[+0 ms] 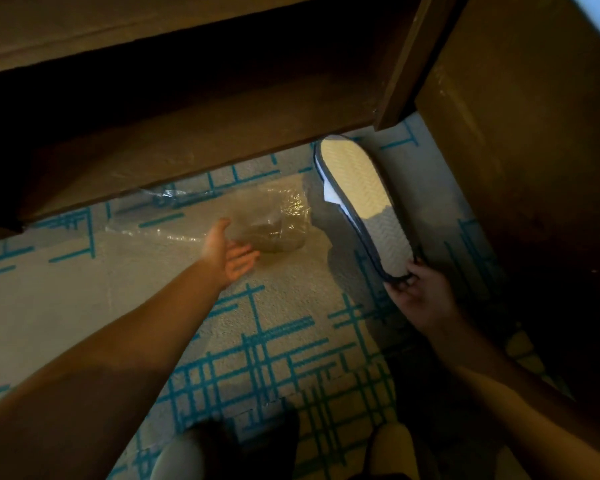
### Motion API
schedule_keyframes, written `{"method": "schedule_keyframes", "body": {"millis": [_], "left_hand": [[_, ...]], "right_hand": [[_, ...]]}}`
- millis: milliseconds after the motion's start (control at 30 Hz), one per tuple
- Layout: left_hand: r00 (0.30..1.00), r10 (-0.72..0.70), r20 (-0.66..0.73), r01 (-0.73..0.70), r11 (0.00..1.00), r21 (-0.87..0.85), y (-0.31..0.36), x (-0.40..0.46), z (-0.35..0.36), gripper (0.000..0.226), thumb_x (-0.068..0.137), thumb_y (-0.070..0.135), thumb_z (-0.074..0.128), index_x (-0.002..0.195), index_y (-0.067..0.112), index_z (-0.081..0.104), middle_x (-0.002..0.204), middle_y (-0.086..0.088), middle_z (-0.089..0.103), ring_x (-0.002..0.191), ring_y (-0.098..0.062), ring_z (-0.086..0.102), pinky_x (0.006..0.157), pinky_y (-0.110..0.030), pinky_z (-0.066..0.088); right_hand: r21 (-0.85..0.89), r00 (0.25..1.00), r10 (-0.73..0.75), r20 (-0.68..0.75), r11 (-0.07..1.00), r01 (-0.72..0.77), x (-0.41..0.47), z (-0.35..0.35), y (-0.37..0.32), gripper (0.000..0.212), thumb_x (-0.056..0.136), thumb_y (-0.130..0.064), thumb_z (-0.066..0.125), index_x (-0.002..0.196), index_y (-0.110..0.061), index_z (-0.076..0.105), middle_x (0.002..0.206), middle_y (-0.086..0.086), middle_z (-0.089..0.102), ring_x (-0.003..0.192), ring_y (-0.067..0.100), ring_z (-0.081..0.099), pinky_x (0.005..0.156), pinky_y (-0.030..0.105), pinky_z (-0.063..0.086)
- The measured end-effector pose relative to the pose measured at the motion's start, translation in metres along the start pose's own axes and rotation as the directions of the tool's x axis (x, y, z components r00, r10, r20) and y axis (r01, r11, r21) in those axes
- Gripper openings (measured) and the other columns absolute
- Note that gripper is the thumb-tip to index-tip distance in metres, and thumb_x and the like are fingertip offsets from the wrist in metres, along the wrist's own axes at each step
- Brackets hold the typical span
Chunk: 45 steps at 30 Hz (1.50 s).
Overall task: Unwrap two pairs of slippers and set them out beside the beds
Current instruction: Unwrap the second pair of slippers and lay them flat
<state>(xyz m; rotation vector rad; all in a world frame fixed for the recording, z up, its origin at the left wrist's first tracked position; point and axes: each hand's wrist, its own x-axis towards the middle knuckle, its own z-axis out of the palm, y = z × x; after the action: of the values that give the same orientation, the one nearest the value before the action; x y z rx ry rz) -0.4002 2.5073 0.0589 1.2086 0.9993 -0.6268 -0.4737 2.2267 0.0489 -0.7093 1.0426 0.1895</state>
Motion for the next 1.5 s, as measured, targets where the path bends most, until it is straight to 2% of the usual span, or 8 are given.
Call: {"method": "schedule_keyframes", "body": {"millis": [100, 233, 333, 533, 667, 867, 1167, 1500], "left_hand": [[0.962, 0.269, -0.037, -0.187, 0.757, 0.626, -0.022, -0.007, 0.003, 0.045, 0.091, 0.046, 0.037, 0.073, 0.009, 0.056, 0.067, -0.010, 0.060, 0.053, -0.020, 0.062, 0.056, -0.032, 0.049], [0.573, 0.688, 0.445, -0.423, -0.217, 0.880, -0.042, -0.010, -0.009, 0.019, 0.085, 0.033, 0.051, 0.092, 0.015, 0.054, 0.094, -0.007, 0.057, 0.088, -0.027, 0.056, 0.076, -0.037, 0.046], [0.686, 0.518, 0.511, -0.356, -0.374, 0.856, -0.045, 0.003, -0.017, 0.052, 0.085, 0.046, 0.046, 0.130, 0.021, 0.040, 0.137, -0.009, 0.041, 0.126, -0.030, 0.040, 0.103, -0.049, 0.034], [0.784, 0.386, 0.486, -0.369, -0.339, 0.865, -0.034, 0.020, -0.017, 0.065, 0.088, 0.054, 0.036, 0.144, 0.024, 0.022, 0.158, -0.006, 0.008, 0.145, -0.027, 0.009, 0.115, -0.051, 0.018], [0.526, 0.707, 0.472, -0.318, -0.351, 0.880, -0.021, -0.002, 0.001, 0.052, 0.082, 0.056, 0.034, 0.113, 0.019, 0.053, 0.125, -0.007, 0.048, 0.120, -0.024, 0.043, 0.103, -0.046, 0.030], [0.902, 0.294, 0.317, -0.379, 0.890, 0.254, -0.021, -0.034, 0.060, 0.009, 0.090, 0.029, 0.051, 0.098, 0.025, 0.054, 0.102, -0.004, 0.060, 0.099, -0.022, 0.058, 0.093, -0.039, 0.047], [0.893, 0.239, 0.380, -0.358, 0.890, 0.282, -0.022, -0.030, 0.053, 0.040, 0.086, 0.006, 0.058, 0.124, 0.016, 0.051, 0.087, 0.000, 0.066, 0.064, -0.001, 0.066, 0.054, -0.014, 0.054], [0.864, 0.346, 0.365, -0.503, 0.614, 0.608, -0.037, -0.054, 0.074, 0.057, 0.077, 0.047, 0.064, 0.125, 0.019, 0.049, 0.114, 0.004, 0.057, 0.107, -0.016, 0.056, 0.087, -0.032, 0.046]], "right_hand": [[-0.006, 0.999, 0.005, 0.036, 1.000, -0.004, 0.003, 0.000, -0.002, 0.022, 0.093, -0.005, 0.040, 0.087, -0.018, 0.058, 0.060, 0.002, 0.074, 0.070, 0.020, 0.068, 0.057, 0.028, 0.056], [0.001, 0.996, -0.002, 0.094, 1.000, 0.002, 0.004, 0.001, -0.001, 0.023, 0.093, -0.005, 0.041, 0.088, -0.017, 0.060, 0.066, 0.002, 0.075, 0.061, 0.016, 0.073, 0.052, 0.025, 0.057], [0.000, 0.991, 0.000, 0.132, 1.000, 0.000, 0.005, 0.003, 0.001, 0.025, 0.093, -0.005, 0.040, 0.086, -0.018, 0.060, 0.063, 0.000, 0.075, 0.058, 0.013, 0.072, 0.052, 0.026, 0.058], [-0.065, 0.976, -0.002, 0.217, 0.998, 0.017, -0.002, 0.011, -0.002, 0.025, 0.092, -0.002, 0.040, 0.092, -0.020, 0.059, 0.070, 0.000, 0.076, 0.088, 0.021, 0.063, 0.071, 0.035, 0.057], [-0.055, 0.962, 0.015, 0.272, 0.999, -0.001, -0.005, 0.014, 0.002, 0.028, 0.093, -0.003, 0.039, 0.089, -0.022, 0.060, 0.072, 0.001, 0.076, 0.070, 0.016, 0.072, 0.070, 0.034, 0.057], [-0.140, 0.934, 0.071, 0.350, 0.990, -0.022, -0.013, 0.020, 0.025, 0.034, 0.066, -0.003, 0.068, 0.089, -0.027, 0.066, 0.083, -0.001, 0.072, 0.074, 0.014, 0.068, 0.064, 0.031, 0.057], [-0.412, 0.938, 0.016, 0.346, 0.901, 0.136, -0.018, 0.031, 0.012, 0.015, 0.091, -0.011, 0.048, 0.089, -0.023, 0.057, 0.076, -0.002, 0.070, 0.070, 0.012, 0.064, 0.069, 0.029, 0.047], [-0.644, 0.896, -0.246, 0.370, 0.627, 0.438, -0.025, 0.053, 0.017, 0.020, 0.085, -0.010, 0.060, 0.104, -0.017, 0.056, 0.105, 0.006, 0.061, 0.097, 0.019, 0.059, 0.083, 0.034, 0.052]]}}
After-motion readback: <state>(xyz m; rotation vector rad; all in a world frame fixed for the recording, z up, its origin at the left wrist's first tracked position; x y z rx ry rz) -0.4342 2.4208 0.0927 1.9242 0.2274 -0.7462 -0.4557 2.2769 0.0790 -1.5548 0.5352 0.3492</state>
